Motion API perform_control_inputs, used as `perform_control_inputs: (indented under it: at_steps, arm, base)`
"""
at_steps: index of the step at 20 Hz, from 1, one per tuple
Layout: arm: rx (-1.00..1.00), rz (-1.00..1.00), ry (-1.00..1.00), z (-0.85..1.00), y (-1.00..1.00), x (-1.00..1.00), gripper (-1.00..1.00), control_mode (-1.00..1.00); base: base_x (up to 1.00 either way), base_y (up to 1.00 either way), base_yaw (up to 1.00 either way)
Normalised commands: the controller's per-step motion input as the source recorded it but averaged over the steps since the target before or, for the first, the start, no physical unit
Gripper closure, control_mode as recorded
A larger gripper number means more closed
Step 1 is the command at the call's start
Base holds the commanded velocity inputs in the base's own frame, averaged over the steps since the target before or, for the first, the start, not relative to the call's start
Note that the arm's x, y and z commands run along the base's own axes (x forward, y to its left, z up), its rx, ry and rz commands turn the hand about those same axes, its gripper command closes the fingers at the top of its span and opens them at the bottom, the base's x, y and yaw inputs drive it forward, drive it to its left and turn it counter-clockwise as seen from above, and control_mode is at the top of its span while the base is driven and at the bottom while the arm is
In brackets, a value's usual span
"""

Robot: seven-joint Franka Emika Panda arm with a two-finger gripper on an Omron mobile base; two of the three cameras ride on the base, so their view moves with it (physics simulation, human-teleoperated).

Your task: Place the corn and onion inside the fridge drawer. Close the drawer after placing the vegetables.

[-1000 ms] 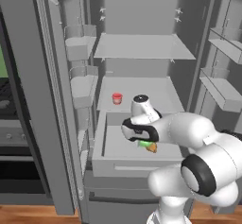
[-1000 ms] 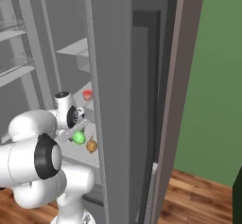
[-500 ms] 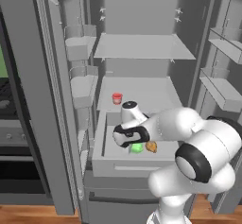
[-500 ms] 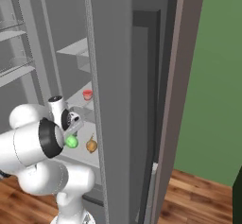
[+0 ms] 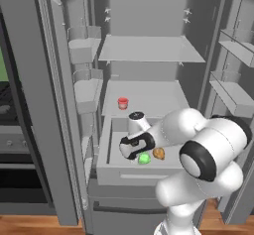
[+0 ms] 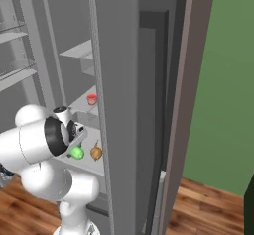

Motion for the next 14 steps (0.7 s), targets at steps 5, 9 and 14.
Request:
perform_control_inputs:
  at_steps: [5,9,14]
  arm:
    - [0.01,0.05,-0.03,0.14,-0.01,-0.01,-1.0,-1.0]
    - [0.0,0.0,-0.04,0.63,0.0,0.0,-1.0,-1.0]
    - [0.0,0.0,-0.01,0.95,0.0,-0.02,-1.0,-1.0]
  base:
    - [0.0,0.0,0.0]
    - [0.0,0.0,0.0]
    - [0.0,0.0,0.0]
